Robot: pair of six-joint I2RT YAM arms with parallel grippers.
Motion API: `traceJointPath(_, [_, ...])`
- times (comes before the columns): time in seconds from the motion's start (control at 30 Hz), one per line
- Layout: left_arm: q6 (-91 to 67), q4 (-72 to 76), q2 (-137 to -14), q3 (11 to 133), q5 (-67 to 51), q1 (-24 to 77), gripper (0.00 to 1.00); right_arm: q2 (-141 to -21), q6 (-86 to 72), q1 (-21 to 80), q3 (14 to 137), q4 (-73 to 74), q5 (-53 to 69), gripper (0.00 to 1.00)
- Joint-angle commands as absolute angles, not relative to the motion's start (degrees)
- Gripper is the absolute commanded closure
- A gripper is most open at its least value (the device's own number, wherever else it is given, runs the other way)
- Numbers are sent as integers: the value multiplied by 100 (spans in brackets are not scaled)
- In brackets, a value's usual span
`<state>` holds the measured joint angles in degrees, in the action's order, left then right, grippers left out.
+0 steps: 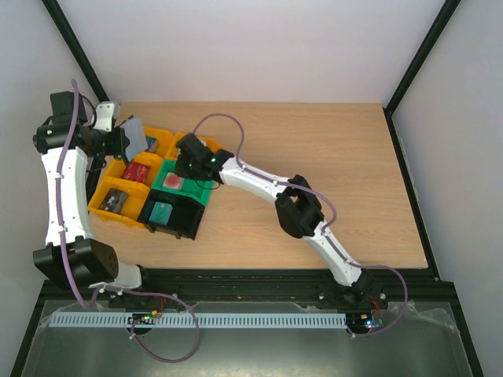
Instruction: Take the credit cards out of the card holder
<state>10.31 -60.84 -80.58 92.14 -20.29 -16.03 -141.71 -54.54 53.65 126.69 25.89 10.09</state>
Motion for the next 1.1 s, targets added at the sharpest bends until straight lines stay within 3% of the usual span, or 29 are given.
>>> traceJointPath(0.0, [1130,-6312,-8195,9859,-2926,-1616,98,-12962,-4914,5199,12627,2416,931,76])
traceJointPath(0.2, [1451,-6760,-8312,10685,-4018,-1367,98,-11572,-4419,4535,11948,1870,2102,61])
traceJointPath(0.4, [1981,-6941,-8237,11402,-4117,100,98,-10228,-4266,3205,11024,615,3550,47])
traceJointPath(0.6, [2070,-6886,-8340,11758,-4164,1041,98,-9487,-3679,2382,10864,806,4479,43])
traceJointPath(0.77, [1842,-6653,-8453,11824,-4347,1478,98,-8869,-3535,1940,10007,414,5837,43])
traceJointPath(0.9, [1468,-6314,-8421,11559,-4311,1609,98,-8341,-3025,1916,9251,479,5928,40])
traceJointPath(1.07, [1381,-6062,-8049,10865,-4166,1836,98,-7195,-2362,1921,7459,192,5079,40])
